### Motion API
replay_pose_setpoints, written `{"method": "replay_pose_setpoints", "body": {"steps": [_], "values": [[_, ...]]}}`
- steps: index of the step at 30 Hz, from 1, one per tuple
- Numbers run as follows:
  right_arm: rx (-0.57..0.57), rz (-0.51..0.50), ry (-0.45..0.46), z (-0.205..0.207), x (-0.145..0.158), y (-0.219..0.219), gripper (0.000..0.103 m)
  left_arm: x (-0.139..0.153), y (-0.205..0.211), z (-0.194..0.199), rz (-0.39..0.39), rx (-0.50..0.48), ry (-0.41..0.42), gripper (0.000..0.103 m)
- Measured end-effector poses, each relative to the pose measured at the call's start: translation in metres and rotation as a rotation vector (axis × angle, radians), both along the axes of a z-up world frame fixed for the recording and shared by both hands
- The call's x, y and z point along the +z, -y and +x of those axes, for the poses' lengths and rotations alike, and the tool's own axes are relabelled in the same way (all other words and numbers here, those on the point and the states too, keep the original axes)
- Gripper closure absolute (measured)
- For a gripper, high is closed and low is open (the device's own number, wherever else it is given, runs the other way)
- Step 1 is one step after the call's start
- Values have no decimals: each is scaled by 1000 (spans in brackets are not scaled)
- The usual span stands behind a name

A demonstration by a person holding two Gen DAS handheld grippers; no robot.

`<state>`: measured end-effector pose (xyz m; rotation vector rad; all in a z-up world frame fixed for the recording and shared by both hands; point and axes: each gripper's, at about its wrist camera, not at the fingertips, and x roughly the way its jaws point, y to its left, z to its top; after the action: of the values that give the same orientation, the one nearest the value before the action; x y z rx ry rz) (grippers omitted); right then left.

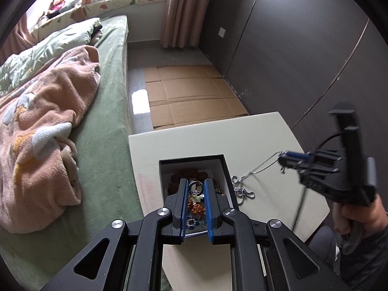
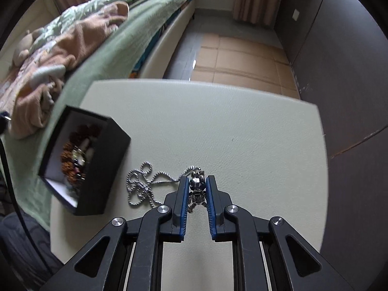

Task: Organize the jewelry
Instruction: 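Lift the silver chain and lower it into the black box with the right tool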

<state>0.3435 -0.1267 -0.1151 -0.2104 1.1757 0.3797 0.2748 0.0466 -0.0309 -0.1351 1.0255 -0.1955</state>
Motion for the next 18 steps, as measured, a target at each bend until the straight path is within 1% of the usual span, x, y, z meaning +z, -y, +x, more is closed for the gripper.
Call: {"method": "replay_pose_setpoints", "body": {"steps": [6, 8, 11, 13, 15, 16, 17, 18], "values": [[6, 39, 120, -15, 67, 4, 88, -15, 6, 18, -19, 23, -38, 90], [11, 49, 159, -18, 88, 3, 88, -18, 8, 22, -36, 25, -48, 89], [25, 60, 224, -24, 120, -9, 88, -28, 12, 28, -60, 13, -102, 88], [35, 66, 264, -28, 139, -16, 88, -34, 13, 30, -65, 13, -144, 74], [44, 74, 304, -34, 158, -20, 88, -35, 9, 27, -88, 26, -140, 42], [49, 79, 327, -38, 170, -24, 88, -33, 7, 25, -99, 34, -127, 37], [54, 82, 348, -40, 181, -26, 88, -31, 4, 23, -110, 42, -113, 35], [59, 86, 367, -43, 190, -29, 88, -28, 2, 20, -119, 45, -107, 35]]}}
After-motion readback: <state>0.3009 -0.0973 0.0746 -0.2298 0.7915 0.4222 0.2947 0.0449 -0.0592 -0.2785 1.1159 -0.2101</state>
